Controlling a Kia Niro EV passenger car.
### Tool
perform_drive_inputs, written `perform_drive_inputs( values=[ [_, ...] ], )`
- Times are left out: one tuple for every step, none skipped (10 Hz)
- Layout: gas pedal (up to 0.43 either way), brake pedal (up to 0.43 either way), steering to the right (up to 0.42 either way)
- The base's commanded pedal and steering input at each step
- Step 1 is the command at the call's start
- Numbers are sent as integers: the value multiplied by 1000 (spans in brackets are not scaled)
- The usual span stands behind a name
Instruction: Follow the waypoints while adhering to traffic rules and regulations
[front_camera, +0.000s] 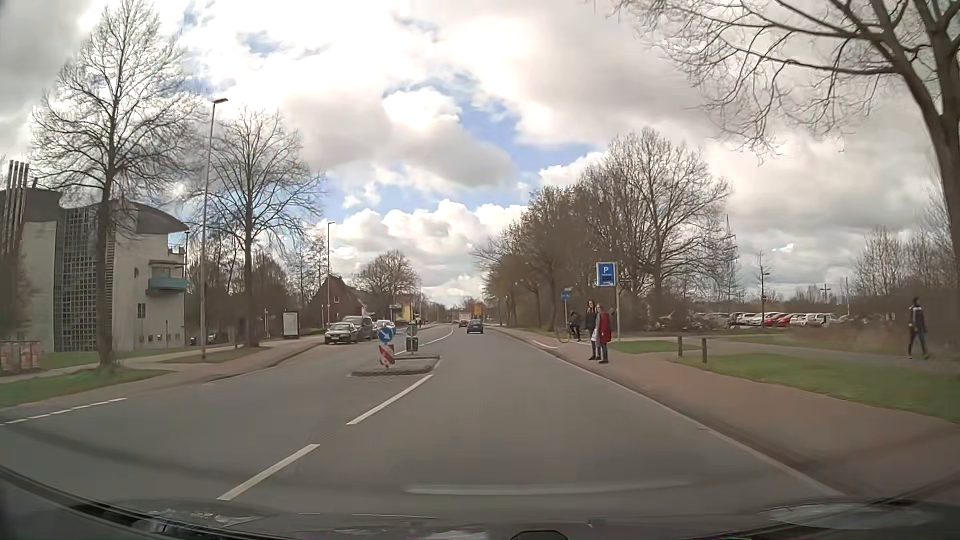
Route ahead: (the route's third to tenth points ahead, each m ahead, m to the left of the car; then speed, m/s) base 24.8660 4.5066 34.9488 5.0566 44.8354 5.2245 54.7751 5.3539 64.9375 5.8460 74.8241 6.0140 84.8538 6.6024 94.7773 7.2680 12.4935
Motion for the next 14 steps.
perform_drive_inputs(
  values=[
    [189,0,-1],
    [189,0,-1],
    [197,0,-1],
    [197,0,-1],
    [197,0,-1],
    [197,0,-2],
    [197,0,-4],
    [220,0,-6],
    [220,0,-6],
    [220,0,-7],
    [220,0,-9],
    [240,0,-10],
    [240,0,-10],
    [240,0,-12]
  ],
)
